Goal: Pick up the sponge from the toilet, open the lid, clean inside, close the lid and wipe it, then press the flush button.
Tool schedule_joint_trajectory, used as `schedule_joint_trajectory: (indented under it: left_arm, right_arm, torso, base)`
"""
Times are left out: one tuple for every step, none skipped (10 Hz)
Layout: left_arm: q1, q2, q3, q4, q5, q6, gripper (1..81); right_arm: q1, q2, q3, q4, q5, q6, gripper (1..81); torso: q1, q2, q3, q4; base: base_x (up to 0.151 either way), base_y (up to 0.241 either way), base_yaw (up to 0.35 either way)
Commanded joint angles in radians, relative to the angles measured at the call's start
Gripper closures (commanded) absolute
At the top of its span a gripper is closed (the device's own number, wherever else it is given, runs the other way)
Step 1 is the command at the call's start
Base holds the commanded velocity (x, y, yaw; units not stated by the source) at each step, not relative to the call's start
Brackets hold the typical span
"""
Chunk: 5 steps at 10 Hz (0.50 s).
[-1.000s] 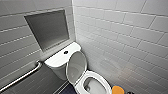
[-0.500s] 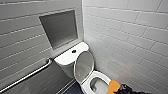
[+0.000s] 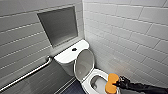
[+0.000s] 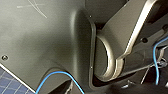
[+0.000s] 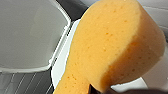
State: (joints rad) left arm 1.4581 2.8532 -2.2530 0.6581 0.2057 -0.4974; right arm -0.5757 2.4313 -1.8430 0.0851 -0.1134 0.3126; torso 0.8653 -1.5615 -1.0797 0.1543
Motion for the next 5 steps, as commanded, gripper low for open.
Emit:
schedule_joint_trajectory:
  left_arm:
    - [0.032, -0.004, 0.003, -0.009, 0.063, 0.004, 1.0]
    - [0.038, -0.004, 0.003, -0.011, 0.063, 0.004, 1.0]
    - [0.043, -0.001, 0.003, -0.009, 0.061, 0.004, 1.0]
    - [0.046, 0.003, 0.003, -0.009, 0.061, 0.004, 1.0]
    - [0.048, 0.003, 0.003, -0.011, 0.061, 0.004, 1.0]
  right_arm:
    - [0.145, 0.05, -0.076, 0.022, -0.06, 0.002, 81.1]
    - [0.159, 0.08, -0.108, 0.022, -0.08, 0.002, 81.1]
    - [0.17, 0.112, -0.139, 0.022, -0.1, 0.002, 81.1]
    - [0.187, 0.149, -0.181, 0.022, -0.101, 0.0, 81.1]
    - [0.205, 0.177, -0.208, 0.019, -0.104, 0.0, 81.1]
  torso:
    - [0.0, 0.0, 0.0, 0.0]
    - [0.0, 0.001, -0.032, 0.0]
    - [0.001, 0.001, -0.047, 0.0]
    - [0.001, 0.001, -0.055, 0.0]
    - [0.001, 0.002, -0.058, 0.0]
  base:
    - [0.0, 0.0, 0.0]
    - [0.0, 0.0, 0.0]
    - [0.0, 0.0, 0.0]
    - [0.0, 0.0, 0.0]
    - [0.0, 0.0, 0.0]
